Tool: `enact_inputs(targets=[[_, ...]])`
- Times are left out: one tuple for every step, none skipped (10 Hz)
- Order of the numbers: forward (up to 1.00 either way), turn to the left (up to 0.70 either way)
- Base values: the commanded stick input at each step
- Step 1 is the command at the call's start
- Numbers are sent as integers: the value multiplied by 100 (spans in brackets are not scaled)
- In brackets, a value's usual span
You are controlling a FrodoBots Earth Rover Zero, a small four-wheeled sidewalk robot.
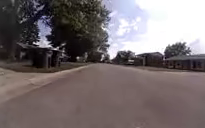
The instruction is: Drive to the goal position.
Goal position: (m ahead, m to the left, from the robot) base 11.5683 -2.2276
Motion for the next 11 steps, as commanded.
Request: enact_inputs(targets=[[100, 0], [100, 0], [100, 0], [100, 0], [100, 0], [100, 0], [100, 0], [100, 0], [100, 0], [100, 0], [100, 0]])
